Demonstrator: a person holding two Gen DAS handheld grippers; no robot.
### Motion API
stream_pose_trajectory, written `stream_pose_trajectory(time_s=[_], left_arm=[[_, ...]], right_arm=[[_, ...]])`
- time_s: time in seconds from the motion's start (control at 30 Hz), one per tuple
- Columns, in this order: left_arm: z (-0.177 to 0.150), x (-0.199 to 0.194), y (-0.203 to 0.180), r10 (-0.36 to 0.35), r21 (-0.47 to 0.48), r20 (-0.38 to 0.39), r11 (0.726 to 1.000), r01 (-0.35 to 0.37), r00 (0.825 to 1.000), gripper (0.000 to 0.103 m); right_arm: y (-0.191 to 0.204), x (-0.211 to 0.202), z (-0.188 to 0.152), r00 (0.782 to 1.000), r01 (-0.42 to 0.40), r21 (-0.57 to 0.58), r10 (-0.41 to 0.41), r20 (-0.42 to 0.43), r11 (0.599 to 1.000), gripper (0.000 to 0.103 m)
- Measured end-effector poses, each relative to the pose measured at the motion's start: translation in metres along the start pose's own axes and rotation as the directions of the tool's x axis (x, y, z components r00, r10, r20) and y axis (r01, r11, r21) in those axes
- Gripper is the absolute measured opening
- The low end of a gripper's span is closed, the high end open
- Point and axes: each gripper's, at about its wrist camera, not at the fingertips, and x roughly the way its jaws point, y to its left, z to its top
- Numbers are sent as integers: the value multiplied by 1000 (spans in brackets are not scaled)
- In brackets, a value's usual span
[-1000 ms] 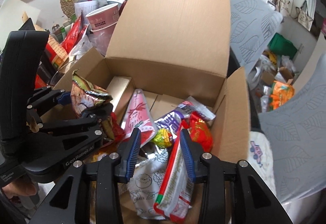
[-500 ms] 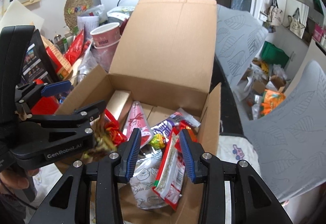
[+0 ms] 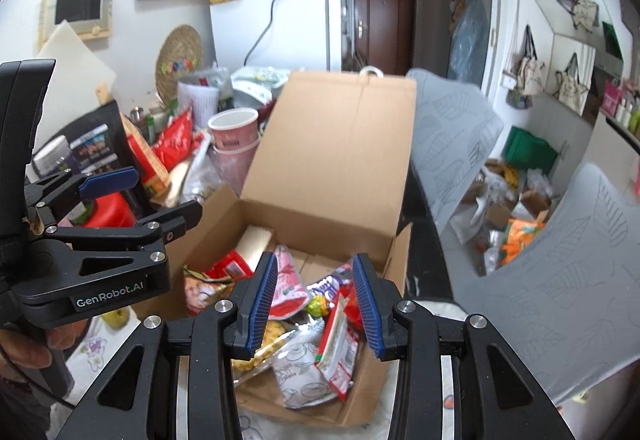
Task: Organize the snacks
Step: 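Withdraw both open grippers up and away from the box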
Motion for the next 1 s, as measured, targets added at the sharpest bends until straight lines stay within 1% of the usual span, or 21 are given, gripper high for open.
stream_pose_trajectory(time_s=[0.03, 0.1, 0.23, 0.27, 0.33, 0.43, 0.53, 0.6, 0.67, 0.7, 0.8, 1.0], left_arm=[[-1, -6, 0, 2, -2, 12, 1000, -2, 1000, 80], [-4, -17, 1, 0, -5, 29, 1000, 0, 1000, 80], [-10, -38, 1, -14, -15, 55, 1000, 15, 998, 80], [-12, -43, 1, -13, -18, 61, 1000, 14, 998, 80], [-16, -52, 2, -16, -25, 74, 1000, 18, 997, 80], [-22, -66, 3, -14, -30, 82, 999, 17, 997, 80], [-29, -79, 5, -22, -39, 89, 999, 25, 996, 81], [-34, -88, 6, -23, -47, 102, 999, 28, 995, 84], [-38, -95, 6, -16, -55, 111, 998, 23, 994, 97], [-42, -100, 7, -9, -64, 122, 998, 17, 993, 100], [-52, -112, 6, -2, -68, 142, 998, 11, 990, 101], [-76, -125, 3, 3, -54, 134, 999, 4, 991, 101]], right_arm=[[1, -5, 0, 1000, -1, 0, 1, 14, 1000, 45], [3, -18, 0, 999, -8, 4, 8, 46, 1000, 51], [7, -37, -3, 996, -8, -3, 9, 84, 1000, 52], [8, -41, -4, 996, -6, -4, 7, 91, 1000, 53], [10, -51, -7, 994, 1, -5, 0, 110, 1000, 63], [13, -63, -13, 991, 9, -8, -8, 135, 1000, 64], [17, -77, -20, 988, 7, -3, -6, 154, 1000, 71], [19, -86, -25, 985, 5, -2, -4, 172, 1000, 71], [21, -92, -30, 983, 4, 1, -4, 184, 1000, 73], [22, -96, -33, 982, 4, 3, -5, 191, 1000, 75], [27, -102, -42, 980, 6, 2, -6, 197, 1000, 76], [32, -112, -61, 980, 29, 17, -31, 198, 999, 76]])
